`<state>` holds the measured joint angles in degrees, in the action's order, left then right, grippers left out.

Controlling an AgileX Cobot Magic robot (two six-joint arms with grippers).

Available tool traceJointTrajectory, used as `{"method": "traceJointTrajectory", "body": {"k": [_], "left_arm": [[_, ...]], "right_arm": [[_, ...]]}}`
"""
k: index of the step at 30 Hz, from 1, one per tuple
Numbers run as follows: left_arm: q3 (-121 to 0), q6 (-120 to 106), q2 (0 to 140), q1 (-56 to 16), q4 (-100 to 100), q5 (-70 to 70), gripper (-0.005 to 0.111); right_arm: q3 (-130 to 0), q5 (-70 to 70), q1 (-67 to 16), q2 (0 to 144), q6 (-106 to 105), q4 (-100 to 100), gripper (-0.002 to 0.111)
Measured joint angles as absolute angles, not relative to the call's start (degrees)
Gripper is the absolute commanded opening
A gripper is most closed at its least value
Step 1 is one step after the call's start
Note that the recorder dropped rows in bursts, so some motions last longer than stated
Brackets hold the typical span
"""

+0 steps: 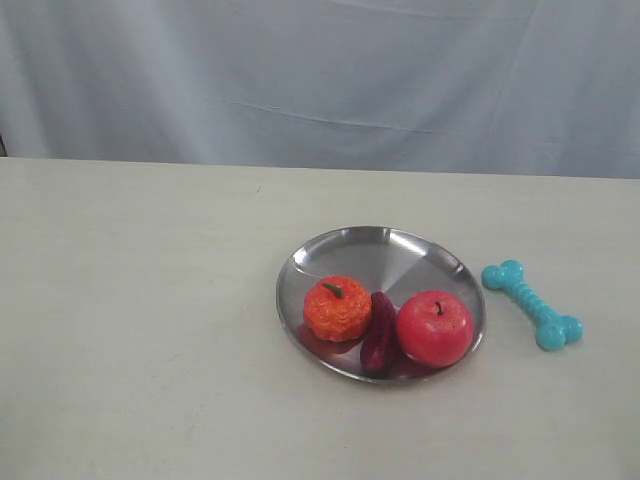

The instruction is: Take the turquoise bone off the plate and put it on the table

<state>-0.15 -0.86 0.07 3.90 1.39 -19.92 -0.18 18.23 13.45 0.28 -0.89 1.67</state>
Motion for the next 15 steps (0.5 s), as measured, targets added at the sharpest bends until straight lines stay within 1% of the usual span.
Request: {"method": "traceJointTrajectory", "body": {"k": [15], "left_arm": [[-0.1,-0.9,0.1,3.9,1.4,-19.9,0.000]], "right_arm": [[-0.2,20.0,13.4,0.3,-1.0,1.5,-0.001]]}}
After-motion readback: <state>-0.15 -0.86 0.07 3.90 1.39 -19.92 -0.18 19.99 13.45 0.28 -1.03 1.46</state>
